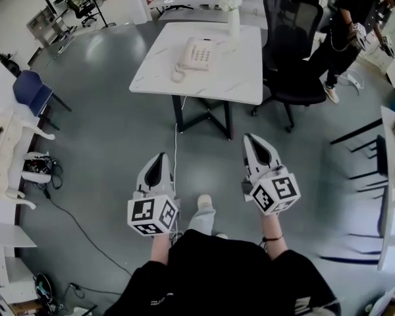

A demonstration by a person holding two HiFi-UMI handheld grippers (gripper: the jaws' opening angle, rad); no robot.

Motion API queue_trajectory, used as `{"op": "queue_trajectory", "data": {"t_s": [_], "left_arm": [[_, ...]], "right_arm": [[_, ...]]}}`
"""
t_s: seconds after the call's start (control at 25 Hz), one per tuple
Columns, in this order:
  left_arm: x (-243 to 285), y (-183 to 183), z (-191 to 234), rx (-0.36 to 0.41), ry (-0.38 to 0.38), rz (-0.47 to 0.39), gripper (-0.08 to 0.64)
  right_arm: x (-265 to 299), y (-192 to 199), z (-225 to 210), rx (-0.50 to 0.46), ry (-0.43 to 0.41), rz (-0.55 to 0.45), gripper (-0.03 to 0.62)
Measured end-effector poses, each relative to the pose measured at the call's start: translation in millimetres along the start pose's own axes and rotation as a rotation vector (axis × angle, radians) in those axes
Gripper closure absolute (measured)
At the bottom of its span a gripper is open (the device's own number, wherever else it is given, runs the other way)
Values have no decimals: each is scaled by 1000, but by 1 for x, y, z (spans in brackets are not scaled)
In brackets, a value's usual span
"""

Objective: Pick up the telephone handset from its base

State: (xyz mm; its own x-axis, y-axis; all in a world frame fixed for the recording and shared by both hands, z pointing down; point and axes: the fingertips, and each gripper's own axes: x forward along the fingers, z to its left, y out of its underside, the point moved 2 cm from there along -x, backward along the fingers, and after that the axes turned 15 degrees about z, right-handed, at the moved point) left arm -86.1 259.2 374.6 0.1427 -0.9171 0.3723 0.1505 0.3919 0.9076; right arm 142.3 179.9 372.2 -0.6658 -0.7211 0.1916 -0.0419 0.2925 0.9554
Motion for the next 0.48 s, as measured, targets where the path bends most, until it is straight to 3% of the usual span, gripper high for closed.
{"op": "queue_trajectory", "data": {"t_s": [0.48], "left_arm": [[103,-51,54,30,84,19,560]], "right_arm": [[105,-25,-33,51,100,-23,601]]}}
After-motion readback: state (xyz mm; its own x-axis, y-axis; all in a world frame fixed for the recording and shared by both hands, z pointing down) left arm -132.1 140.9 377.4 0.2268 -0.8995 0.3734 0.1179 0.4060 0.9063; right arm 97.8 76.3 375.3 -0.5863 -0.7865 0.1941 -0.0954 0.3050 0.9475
